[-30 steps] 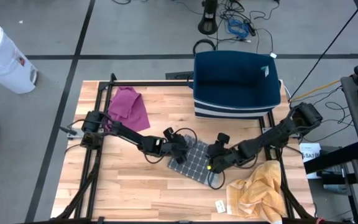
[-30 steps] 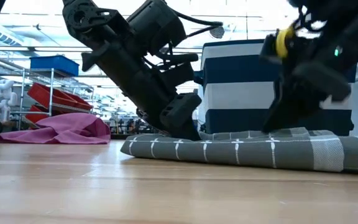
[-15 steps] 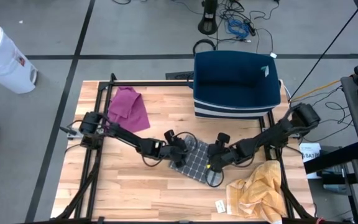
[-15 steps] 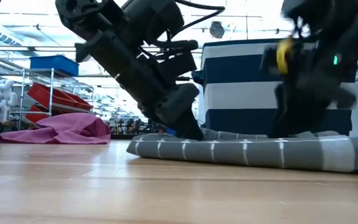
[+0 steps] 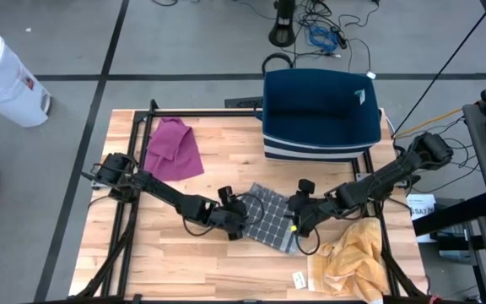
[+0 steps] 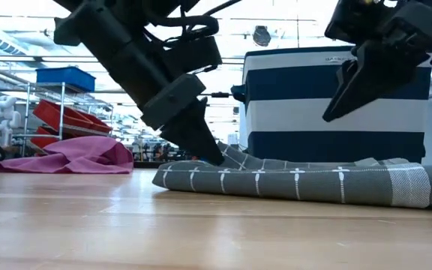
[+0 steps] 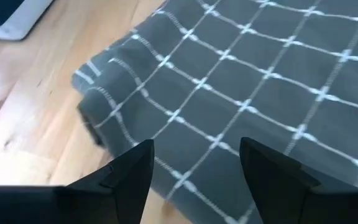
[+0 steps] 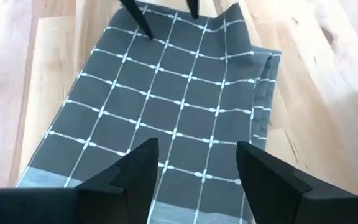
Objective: Fold towel
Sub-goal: Fold the gray checkered towel
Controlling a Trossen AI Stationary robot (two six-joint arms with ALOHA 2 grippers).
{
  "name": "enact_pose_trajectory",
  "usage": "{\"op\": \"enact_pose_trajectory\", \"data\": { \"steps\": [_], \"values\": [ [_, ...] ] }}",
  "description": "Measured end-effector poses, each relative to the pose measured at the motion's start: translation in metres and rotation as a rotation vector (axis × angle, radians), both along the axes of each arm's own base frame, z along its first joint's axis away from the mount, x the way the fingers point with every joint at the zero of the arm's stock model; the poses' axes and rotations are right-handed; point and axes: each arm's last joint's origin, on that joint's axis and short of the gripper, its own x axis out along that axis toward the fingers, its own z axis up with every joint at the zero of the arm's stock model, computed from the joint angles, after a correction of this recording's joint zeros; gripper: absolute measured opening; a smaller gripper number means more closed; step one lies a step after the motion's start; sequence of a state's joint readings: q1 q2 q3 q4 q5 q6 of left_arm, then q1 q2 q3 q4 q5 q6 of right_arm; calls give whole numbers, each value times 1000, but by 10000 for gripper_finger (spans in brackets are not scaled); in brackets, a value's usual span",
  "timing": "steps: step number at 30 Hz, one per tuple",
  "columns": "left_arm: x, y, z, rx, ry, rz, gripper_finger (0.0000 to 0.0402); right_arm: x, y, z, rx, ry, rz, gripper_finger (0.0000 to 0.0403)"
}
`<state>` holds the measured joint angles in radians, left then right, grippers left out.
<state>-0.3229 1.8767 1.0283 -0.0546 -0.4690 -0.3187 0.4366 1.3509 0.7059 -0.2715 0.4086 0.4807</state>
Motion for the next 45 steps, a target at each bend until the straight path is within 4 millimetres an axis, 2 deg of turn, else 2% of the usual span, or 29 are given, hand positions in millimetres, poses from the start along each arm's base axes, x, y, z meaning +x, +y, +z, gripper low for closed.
{"op": "enact_pose_trajectory", "data": {
  "steps": [8, 14, 45],
  "values": [
    [-3, -9, -1, -103, 10, -18, 245, -1, 0, -2, 15, 27, 4, 203],
    [-5, -19, -1, -236, -21, 68, 245, -1, 0, -3, 2, 33, 13, 203],
    [-2, -15, 1, -211, -54, 82, 245, 1, -1, 1, 13, 7, 19, 203]
  ]
}}
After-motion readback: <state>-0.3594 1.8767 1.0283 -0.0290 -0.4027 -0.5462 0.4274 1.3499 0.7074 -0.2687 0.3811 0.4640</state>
